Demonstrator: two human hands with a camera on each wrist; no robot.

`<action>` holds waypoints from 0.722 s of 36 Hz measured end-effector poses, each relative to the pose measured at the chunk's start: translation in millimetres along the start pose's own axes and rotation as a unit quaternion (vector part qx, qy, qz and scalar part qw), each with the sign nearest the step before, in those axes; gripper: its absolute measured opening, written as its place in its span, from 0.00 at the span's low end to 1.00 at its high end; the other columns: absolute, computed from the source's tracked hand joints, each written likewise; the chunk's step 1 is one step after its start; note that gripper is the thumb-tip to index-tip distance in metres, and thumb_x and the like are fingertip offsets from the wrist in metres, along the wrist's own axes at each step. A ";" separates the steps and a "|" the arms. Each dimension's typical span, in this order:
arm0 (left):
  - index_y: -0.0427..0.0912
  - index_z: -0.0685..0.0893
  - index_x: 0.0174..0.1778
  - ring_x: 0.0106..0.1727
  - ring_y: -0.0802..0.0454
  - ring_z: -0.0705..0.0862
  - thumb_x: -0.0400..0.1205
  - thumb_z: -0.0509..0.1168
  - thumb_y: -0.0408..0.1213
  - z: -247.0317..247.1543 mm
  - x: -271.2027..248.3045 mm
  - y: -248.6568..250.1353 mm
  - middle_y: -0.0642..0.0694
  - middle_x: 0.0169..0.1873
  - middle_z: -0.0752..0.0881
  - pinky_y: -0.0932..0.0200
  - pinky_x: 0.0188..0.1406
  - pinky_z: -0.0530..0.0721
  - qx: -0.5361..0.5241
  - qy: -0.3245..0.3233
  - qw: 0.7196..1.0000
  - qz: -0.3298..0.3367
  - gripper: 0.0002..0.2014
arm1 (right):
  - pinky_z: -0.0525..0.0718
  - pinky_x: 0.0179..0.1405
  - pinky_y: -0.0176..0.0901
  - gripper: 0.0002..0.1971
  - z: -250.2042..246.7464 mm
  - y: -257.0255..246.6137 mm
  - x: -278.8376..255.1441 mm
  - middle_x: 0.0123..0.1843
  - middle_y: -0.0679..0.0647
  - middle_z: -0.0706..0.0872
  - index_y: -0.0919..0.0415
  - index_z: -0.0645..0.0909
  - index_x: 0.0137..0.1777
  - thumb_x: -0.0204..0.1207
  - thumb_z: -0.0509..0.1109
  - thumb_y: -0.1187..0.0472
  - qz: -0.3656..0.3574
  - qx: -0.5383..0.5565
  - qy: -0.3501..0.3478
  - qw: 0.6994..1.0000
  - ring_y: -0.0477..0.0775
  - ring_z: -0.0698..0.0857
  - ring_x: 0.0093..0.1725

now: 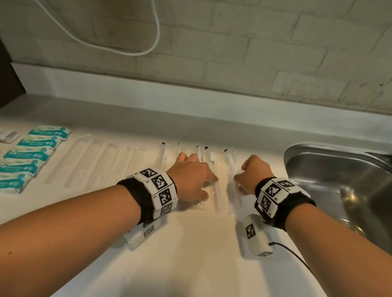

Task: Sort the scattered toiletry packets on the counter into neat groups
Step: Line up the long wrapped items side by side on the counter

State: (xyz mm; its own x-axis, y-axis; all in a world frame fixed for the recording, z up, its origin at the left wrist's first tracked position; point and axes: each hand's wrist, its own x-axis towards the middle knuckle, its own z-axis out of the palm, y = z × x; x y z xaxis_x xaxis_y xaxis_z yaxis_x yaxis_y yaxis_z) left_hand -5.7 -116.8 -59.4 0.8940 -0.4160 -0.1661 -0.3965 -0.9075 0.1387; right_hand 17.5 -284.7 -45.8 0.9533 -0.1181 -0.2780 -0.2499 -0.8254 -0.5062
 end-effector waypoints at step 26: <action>0.62 0.75 0.75 0.66 0.49 0.67 0.80 0.67 0.51 0.4 -0.4 -0.4 0.54 0.69 0.80 0.49 0.60 0.61 -0.036 -0.020 0.999 -0.019 0.25 | 0.78 0.40 0.43 0.12 6.4 7.4 -10.9 0.58 0.62 0.85 0.67 0.78 0.61 0.81 0.64 0.62 -0.004 -0.156 -0.006 0.988 0.60 0.82 0.45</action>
State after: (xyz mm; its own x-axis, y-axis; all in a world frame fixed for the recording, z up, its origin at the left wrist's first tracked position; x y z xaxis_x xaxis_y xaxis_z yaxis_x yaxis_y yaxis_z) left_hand -6.0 -116.2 -59.8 0.8989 -0.3840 -0.2110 -0.3443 -0.9169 0.2020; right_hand 4.2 -286.0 -51.8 0.9522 -0.1058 -0.2864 -0.1761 -0.9567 -0.2318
